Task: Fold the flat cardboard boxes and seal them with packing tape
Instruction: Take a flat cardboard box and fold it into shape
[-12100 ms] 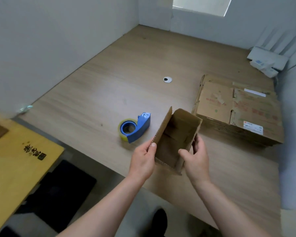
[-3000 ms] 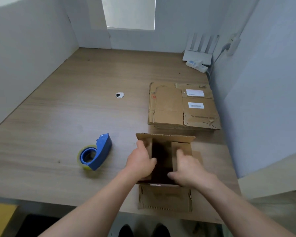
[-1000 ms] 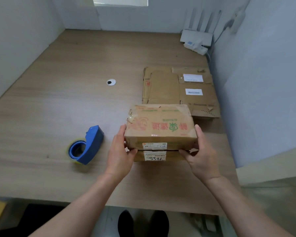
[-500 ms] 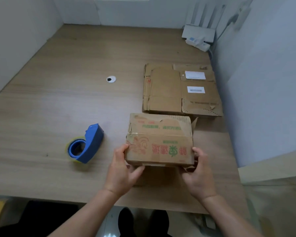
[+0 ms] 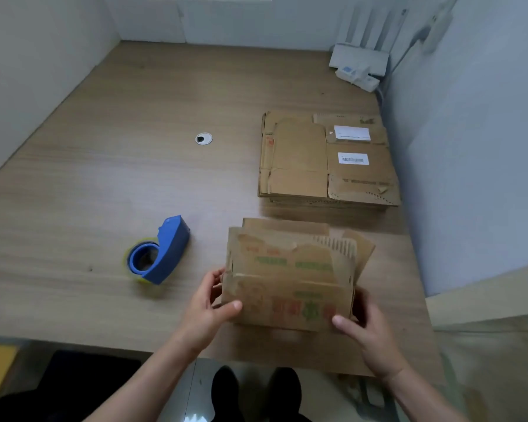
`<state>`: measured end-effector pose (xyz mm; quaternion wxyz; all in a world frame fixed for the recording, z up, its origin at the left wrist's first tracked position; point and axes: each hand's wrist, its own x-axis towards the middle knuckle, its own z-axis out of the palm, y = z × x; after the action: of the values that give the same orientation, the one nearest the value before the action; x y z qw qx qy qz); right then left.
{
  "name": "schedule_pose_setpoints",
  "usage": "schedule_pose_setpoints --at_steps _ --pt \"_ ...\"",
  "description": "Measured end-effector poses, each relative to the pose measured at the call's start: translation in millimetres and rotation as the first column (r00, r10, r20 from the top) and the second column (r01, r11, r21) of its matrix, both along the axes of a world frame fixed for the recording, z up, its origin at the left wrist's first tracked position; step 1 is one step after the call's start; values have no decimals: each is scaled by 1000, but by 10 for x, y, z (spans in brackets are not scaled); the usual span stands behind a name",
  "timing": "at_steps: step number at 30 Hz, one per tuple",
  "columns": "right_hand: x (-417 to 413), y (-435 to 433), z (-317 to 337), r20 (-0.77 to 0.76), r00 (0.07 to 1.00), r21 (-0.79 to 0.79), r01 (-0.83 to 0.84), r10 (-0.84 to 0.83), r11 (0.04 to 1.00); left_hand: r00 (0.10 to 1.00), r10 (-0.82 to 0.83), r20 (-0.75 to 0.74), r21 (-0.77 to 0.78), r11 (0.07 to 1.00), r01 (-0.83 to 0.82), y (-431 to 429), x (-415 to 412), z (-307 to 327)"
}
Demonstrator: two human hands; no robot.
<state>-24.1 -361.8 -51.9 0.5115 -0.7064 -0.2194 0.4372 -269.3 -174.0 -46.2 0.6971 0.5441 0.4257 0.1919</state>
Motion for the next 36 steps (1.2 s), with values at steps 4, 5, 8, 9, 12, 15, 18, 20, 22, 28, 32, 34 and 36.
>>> schedule_pose_setpoints --at_steps 4,5,8,9,12,15,18,20,22,28,32,34,36 --pt "-105 -136 0 29 988 -203 -143 152 969 952 -161 -261 138 970 202 -99 -175 -135" --pt "-115 -105 12 112 977 -233 -152 182 960 938 -133 -320 214 954 208 -105 -149 -158" --pt "-57 41 33 295 921 -286 -170 256 943 917 -76 -390 305 930 207 -54 23 -138" --pt "-34 98 89 293 916 -292 -186 273 938 913 -67 -402 305 931 203 -30 78 -94" --pt "3 227 133 287 908 -347 -198 304 917 917 -92 -389 270 940 209 34 153 1" --pt "-39 301 107 179 933 -455 -203 313 867 911 -122 -394 235 945 229 30 177 42" --pt "-24 364 168 263 838 -637 -220 477 738 886 -137 -443 213 944 253 9 224 94" --pt "5 389 256 296 771 -703 -224 564 675 868 -158 -471 182 945 271 21 252 130" --pt "-5 428 351 204 842 -654 -262 499 710 866 -172 -470 143 953 267 32 291 187" --pt "37 552 431 -64 986 -370 -169 156 914 952 -108 -285 24 993 120 54 341 379" --pt "94 628 380 -96 991 -332 -119 91 936 955 -2 -295 -6 1000 0 123 383 410" --pt "54 583 364 -140 987 -322 -116 74 940 958 26 -286 -1 1000 -28 120 399 358" --pt "-24 487 274 -132 982 -349 -176 137 921 959 60 -278 22 998 -56 67 397 270"
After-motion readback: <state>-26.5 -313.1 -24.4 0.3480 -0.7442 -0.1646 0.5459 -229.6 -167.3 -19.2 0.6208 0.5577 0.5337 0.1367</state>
